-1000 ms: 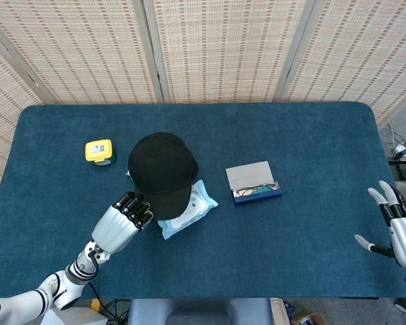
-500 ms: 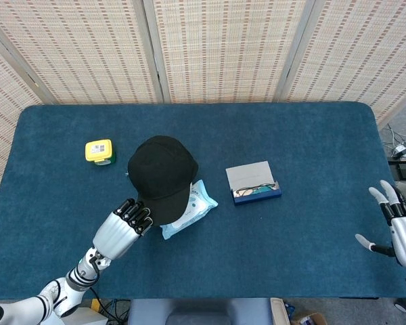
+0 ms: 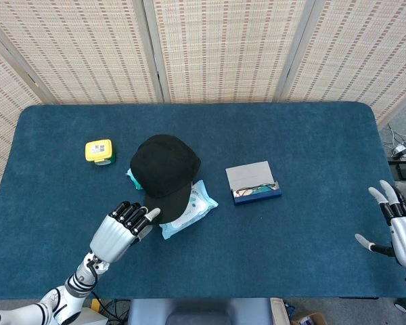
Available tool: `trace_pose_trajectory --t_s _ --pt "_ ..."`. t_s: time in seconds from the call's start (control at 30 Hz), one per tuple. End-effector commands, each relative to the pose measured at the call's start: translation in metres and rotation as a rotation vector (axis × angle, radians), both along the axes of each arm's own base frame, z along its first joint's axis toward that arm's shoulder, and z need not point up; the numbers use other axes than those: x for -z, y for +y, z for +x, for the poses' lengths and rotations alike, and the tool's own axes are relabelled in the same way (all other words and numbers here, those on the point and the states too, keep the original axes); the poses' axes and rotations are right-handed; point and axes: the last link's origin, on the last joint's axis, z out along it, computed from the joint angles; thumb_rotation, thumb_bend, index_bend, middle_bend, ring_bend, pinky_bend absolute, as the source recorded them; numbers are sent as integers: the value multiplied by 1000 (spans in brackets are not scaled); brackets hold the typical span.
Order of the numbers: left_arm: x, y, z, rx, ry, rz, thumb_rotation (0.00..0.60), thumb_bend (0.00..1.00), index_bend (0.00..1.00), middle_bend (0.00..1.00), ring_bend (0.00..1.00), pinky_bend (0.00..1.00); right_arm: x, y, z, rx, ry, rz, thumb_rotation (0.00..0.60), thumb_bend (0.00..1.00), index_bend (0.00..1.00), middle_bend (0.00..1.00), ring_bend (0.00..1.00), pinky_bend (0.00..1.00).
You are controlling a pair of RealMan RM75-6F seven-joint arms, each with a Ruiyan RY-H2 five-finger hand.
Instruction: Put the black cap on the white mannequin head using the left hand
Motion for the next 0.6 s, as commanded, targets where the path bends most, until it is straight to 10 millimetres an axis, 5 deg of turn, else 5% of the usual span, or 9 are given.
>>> trace_pose_trajectory --t_s 0.03,0.6 --pt "0 -3 0 -11 1 -9 600 87 281 519 428 508 0 0 0 -1 0 0 600 0 0 34 0 159" --pt "-14 -17 -20 -139 2 15 600 24 245 478 406 501 0 0 0 0 1 -1 600 0 0 34 0 159"
